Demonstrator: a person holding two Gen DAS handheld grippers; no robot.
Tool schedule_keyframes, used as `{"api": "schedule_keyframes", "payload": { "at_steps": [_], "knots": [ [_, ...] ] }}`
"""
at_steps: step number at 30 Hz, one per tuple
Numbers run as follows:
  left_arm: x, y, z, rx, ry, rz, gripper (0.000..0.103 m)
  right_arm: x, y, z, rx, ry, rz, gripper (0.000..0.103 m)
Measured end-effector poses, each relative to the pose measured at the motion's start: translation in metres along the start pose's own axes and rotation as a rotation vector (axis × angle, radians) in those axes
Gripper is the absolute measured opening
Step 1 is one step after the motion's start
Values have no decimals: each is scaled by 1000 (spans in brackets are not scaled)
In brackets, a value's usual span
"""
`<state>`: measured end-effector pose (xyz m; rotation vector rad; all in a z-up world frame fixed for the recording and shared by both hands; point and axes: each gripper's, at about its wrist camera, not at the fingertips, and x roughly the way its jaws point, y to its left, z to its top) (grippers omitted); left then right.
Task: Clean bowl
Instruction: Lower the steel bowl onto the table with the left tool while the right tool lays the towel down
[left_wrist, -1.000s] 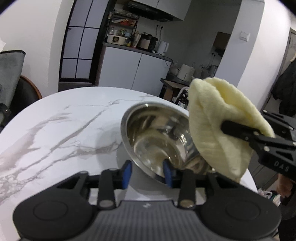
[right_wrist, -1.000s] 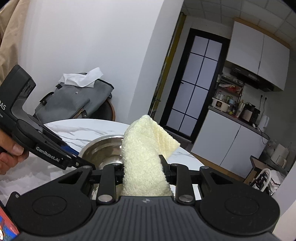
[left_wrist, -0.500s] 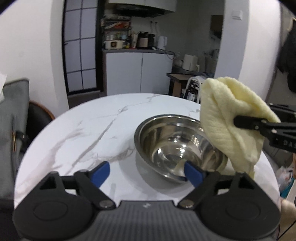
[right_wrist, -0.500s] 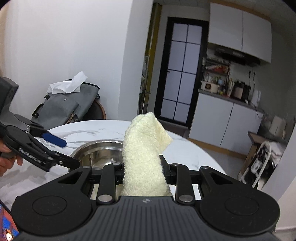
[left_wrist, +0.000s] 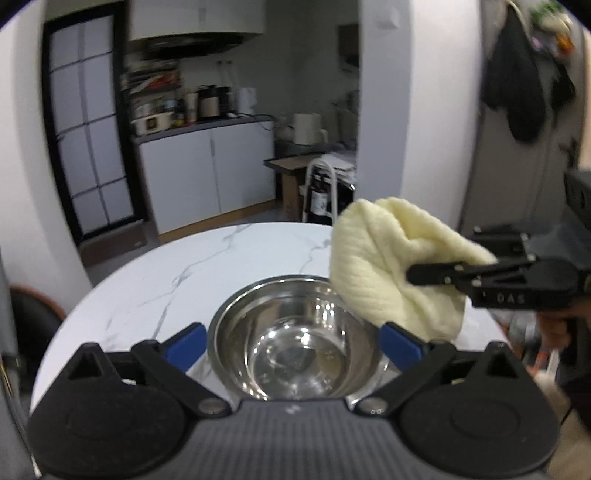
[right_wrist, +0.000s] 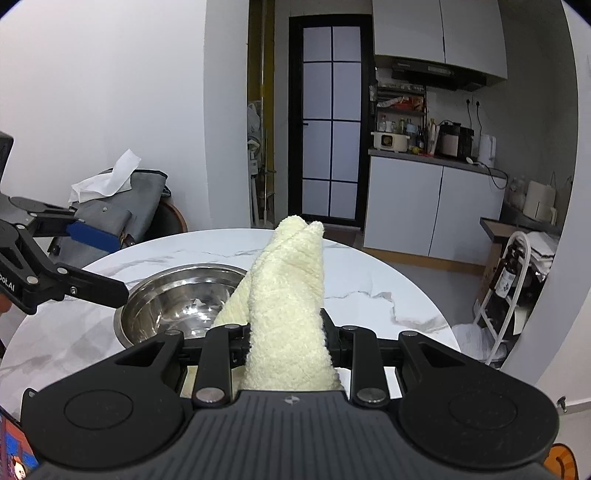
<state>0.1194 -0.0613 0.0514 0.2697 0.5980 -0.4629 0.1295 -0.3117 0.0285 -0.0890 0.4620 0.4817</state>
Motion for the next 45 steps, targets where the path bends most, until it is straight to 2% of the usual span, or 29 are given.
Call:
{"api": "schedule_keyframes", "payload": {
  "at_steps": [3,7,12,18,24,28,31,34,39,41,45],
  "knots": [
    [7,-10,-8,43,-17,-13,101,1,0,-3,-12,3,-1,30],
    [13,-21,-20,100,0,-54,99,1,-2,-4,-27,3,-4,30],
    [29,-37,-25,190,22,-30,96,-3,-8,0,-15,-35,-32,30],
    [37,-46,-22,206,39,-17,92,-15,-13,0,-12,-91,-73,28],
    [39,-53,-19,211,72,-37,89,-33,-29,-2,34,-148,-108,25],
    [45,-53,-16,215,108,-26,89,-40,-41,-6,66,-165,-116,25],
    [48,-51,-13,197,121,-35,85,-34,-40,-9,61,-135,-88,25],
    [51,-47,-11,184,137,-36,82,-16,-37,-16,52,-55,-21,25],
    [57,-46,-13,209,165,-24,82,6,-34,-27,-13,48,-39,30],
    [58,-46,-13,219,165,-19,82,8,-36,-29,-15,69,-46,45],
    [59,-49,-15,236,164,-10,82,7,-40,-32,-4,90,-53,57]
  ]
}}
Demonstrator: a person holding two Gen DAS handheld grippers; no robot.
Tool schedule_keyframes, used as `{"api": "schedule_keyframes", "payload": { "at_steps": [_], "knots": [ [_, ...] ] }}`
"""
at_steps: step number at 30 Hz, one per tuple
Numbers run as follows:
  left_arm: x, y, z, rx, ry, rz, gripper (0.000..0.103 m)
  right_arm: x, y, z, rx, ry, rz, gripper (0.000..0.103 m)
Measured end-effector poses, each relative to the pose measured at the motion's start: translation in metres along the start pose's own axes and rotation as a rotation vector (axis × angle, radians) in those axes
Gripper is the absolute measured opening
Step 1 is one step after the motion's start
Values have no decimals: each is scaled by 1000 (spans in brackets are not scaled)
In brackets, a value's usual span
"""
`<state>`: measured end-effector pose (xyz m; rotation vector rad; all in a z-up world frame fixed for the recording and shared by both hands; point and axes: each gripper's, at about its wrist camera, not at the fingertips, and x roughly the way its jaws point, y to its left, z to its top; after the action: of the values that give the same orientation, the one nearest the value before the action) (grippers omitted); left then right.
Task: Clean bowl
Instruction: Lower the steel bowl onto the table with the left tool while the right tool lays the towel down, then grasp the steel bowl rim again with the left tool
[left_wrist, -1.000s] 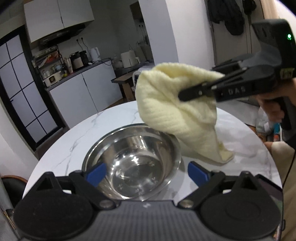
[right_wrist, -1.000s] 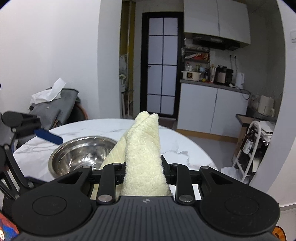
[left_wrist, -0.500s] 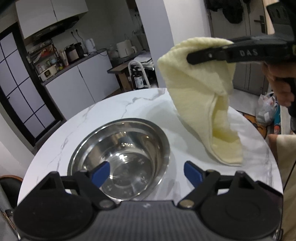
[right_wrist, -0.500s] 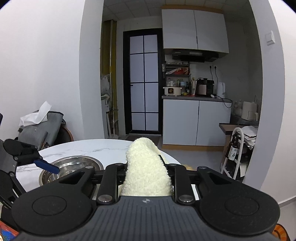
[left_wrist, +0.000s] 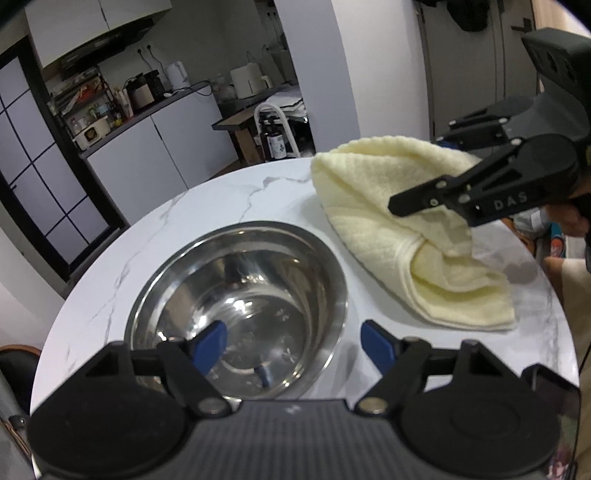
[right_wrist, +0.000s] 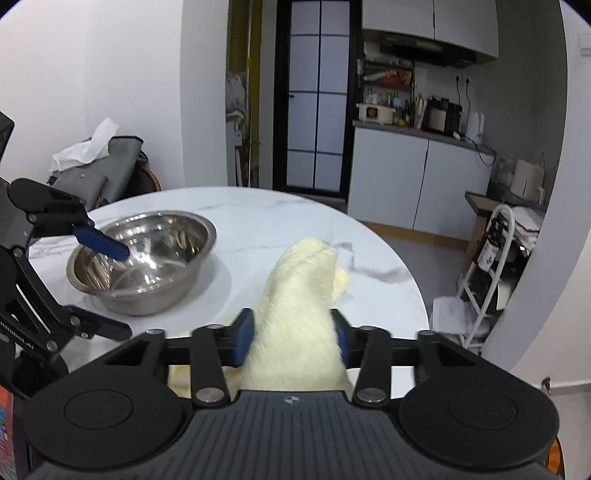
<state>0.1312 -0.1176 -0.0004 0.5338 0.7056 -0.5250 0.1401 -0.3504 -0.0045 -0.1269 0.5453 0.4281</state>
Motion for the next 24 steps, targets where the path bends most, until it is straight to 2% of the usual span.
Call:
{"api": "schedule_keyframes", "payload": {
  "at_steps": [4,8,10,11,15,18,20,24],
  "knots": [
    [-2,-7,-3,5,-4,22,82,-3,2,-1,-3,1,19,68],
    [-2,-6,-4,1,-9,25,82,2,8,-5,-43,39,26,71],
    [-6,-1,-3,-30,-14,3,68,1,8,-6,-49,44,20,71],
    [-10,3,-1,-58,-25,-11,65,0,8,-6,-48,45,18,70],
    [-15,12,-2,-142,-38,-88,64,-5,8,-7,-57,49,22,70],
    [-10,12,-4,-128,-6,-66,59,-5,8,-8,-63,61,31,70],
    [-8,10,-4,-128,12,-78,53,-4,7,-10,-64,68,35,70],
    [-6,6,-3,-105,36,-75,28,-5,7,-10,-69,66,35,66]
  ]
}}
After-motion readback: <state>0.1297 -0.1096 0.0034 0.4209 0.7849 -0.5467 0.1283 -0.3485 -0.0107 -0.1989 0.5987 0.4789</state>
